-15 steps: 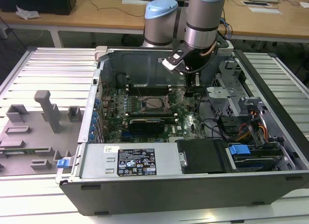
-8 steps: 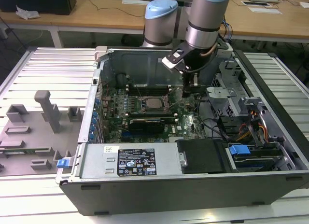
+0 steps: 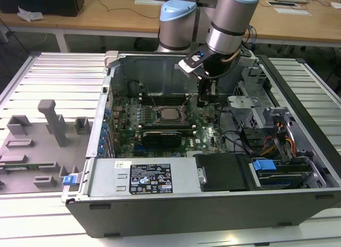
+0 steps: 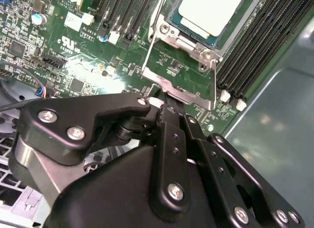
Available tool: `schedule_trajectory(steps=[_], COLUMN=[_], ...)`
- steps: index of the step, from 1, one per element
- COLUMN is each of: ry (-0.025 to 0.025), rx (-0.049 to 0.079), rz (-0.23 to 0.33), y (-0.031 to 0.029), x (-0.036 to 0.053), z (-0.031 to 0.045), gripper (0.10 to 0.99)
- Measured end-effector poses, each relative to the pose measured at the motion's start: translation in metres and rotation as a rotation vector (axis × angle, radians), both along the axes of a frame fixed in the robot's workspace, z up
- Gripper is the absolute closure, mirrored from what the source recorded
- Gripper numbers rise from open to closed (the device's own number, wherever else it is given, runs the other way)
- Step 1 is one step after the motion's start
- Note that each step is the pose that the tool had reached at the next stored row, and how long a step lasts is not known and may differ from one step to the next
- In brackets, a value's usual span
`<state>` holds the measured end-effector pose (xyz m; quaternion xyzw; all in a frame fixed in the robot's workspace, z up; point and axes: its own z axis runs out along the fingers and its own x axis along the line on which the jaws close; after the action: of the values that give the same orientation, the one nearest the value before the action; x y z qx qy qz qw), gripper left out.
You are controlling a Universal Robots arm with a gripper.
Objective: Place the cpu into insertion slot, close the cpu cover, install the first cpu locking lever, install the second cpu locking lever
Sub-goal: 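Close the cpu cover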
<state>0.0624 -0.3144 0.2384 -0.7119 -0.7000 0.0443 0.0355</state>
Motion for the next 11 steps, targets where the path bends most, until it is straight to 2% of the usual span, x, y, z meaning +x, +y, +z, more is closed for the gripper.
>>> schedule_trajectory(steps=[4, 6, 8, 9, 11], ry=[-0.0009, -0.0035, -0.0151, -0.0184, -0.0285], rx=[0.0, 0.0, 0.0, 0.0, 0.0], rz=[0.0, 0.0, 0.0, 0.0, 0.0], y=[0.0, 0.0001, 0.0001, 0.0, 0.0], x=[-0.0022, -0.004, -0.0094, -0.0109, -0.0152], z=[0.0004, 0.0013, 0.0019, 0.0019, 0.0019], gripper=[0.98, 0.98, 0.98, 0.98, 0.98])
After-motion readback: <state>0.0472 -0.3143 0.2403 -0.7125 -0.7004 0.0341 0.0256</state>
